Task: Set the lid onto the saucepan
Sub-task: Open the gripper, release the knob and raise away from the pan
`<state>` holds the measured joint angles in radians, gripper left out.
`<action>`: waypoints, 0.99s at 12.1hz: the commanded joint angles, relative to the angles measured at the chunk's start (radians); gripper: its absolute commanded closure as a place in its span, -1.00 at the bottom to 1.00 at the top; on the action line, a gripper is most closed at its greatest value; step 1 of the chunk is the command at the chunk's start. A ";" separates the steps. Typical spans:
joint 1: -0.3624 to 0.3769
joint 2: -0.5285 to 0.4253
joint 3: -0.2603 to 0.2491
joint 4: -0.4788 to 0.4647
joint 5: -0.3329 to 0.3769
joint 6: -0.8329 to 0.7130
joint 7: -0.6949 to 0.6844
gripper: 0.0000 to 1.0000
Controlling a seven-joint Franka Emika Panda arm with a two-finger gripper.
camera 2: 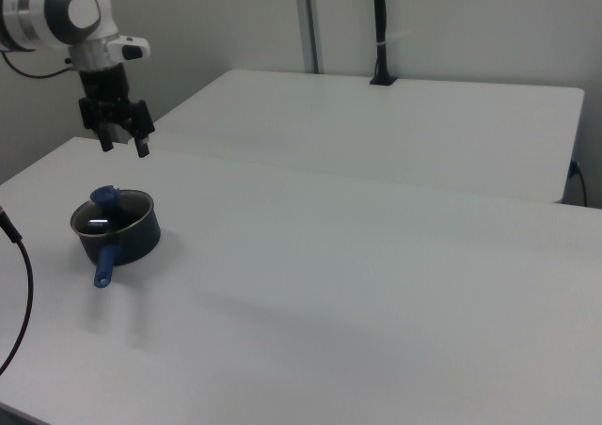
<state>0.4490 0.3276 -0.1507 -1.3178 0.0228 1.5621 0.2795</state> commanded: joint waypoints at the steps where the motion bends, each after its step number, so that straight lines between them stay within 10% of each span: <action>1: -0.195 -0.161 0.144 -0.110 0.006 -0.016 -0.080 -1.00; 5: -0.384 -0.258 0.157 -0.144 -0.015 -0.111 -0.258 -1.00; 12: -0.414 -0.220 0.082 -0.144 -0.078 -0.088 -0.261 -1.00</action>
<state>0.0312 0.1054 -0.0647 -1.4439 -0.0313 1.4551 0.0293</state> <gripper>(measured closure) 0.000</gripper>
